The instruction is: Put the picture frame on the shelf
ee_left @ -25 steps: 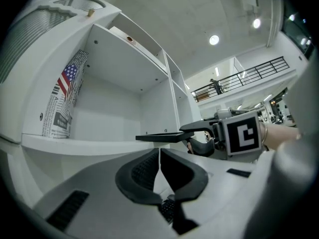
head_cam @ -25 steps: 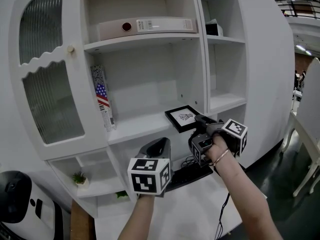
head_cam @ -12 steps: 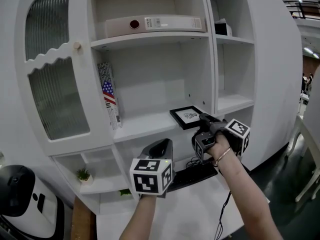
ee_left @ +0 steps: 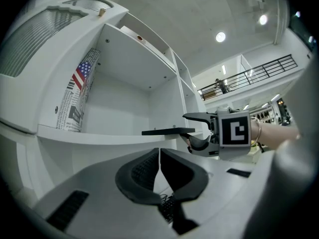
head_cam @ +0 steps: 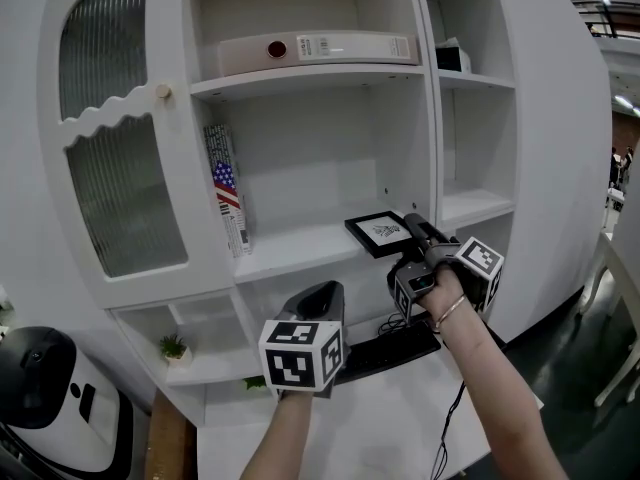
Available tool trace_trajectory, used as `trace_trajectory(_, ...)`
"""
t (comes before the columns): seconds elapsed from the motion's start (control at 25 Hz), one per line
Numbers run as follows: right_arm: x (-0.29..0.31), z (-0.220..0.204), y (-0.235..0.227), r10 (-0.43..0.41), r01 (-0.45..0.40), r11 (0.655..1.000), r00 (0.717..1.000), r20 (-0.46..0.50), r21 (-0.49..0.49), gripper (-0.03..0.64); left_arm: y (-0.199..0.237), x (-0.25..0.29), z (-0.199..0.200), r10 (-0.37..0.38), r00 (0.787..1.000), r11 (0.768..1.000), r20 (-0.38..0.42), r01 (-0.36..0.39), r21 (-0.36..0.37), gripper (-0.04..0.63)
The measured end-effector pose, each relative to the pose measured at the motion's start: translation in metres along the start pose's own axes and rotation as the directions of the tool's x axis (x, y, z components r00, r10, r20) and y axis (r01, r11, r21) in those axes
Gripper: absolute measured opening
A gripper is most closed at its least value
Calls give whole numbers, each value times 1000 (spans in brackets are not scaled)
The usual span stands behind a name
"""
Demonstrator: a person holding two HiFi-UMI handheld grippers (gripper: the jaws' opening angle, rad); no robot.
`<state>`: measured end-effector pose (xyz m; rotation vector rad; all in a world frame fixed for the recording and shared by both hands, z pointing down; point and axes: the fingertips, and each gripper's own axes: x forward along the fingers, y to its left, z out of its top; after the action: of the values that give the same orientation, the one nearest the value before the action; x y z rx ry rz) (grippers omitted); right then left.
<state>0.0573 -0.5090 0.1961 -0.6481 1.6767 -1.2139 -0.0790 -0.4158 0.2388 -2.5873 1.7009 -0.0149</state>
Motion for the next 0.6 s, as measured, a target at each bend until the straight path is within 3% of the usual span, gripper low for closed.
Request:
trace_trajectory(0.36,-20,-1,0,26,-27,999,1000,-14,-30,254,-2,-4,-1,-1,1000,1000,2,1,-4,19)
trace_trajectory(0.6,-44,-1,-5,4,-8,983,1000,-24,-183,255,-11,-4,-3,-15,1000,1000,-4,15,-1,20)
